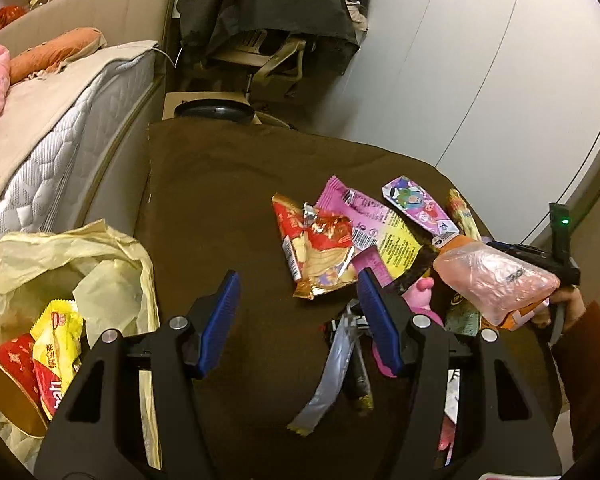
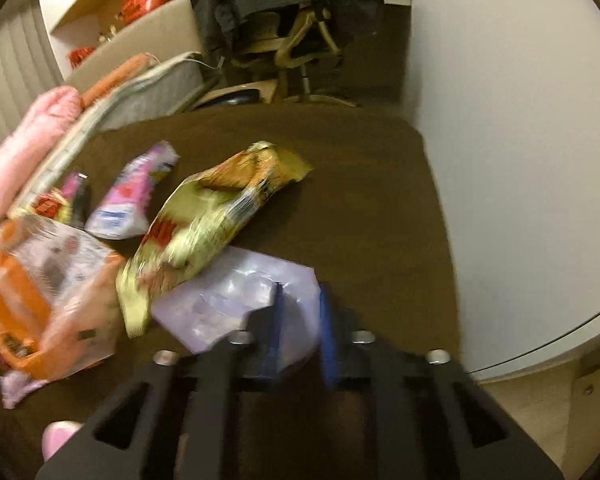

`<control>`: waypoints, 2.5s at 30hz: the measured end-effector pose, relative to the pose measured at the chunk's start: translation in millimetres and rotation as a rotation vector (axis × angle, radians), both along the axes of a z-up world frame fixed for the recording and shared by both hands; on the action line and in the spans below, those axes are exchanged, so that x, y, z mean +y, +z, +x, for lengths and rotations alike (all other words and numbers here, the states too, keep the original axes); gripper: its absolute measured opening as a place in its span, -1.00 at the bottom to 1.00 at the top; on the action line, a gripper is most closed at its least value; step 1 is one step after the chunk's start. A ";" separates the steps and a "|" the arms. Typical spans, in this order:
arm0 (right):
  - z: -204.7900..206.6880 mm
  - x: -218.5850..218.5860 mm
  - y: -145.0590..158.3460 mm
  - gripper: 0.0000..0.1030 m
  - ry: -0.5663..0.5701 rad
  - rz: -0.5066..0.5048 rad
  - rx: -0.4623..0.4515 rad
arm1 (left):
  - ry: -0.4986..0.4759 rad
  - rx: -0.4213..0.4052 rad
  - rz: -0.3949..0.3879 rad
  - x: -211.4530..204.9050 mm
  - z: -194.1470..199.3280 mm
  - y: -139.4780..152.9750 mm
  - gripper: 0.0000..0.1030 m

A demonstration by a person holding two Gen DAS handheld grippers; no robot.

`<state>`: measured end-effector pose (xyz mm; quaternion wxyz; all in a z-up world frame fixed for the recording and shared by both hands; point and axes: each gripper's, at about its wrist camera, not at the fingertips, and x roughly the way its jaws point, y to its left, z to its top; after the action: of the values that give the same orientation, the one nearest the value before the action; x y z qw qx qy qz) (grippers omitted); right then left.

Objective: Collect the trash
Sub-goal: 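Grasp a red snack wrapper with the left tool while the right tool grasps a clear plastic wrapper, then carry both wrappers over the yellow plastic bag with both tools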

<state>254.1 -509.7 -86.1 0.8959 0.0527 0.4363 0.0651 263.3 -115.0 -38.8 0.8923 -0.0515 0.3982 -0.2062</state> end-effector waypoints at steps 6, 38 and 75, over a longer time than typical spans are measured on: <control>-35.4 -0.6 50.9 -0.95 -0.104 -0.031 -0.097 | -0.018 0.012 -0.012 0.3 -7.9 -6.7 0.12; -193.0 119.9 107.1 -0.95 -0.165 -0.003 -0.229 | -0.022 0.058 0.000 11.4 -28.4 11.0 -0.80; -140.2 339.0 123.6 -0.95 0.179 0.046 -0.281 | 0.208 -0.050 -0.046 233.6 -133.0 44.9 -0.80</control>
<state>114.0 -170.7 37.5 0.9373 0.0246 0.3080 0.1613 130.3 118.6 6.0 0.9172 -0.1077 0.3634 -0.1225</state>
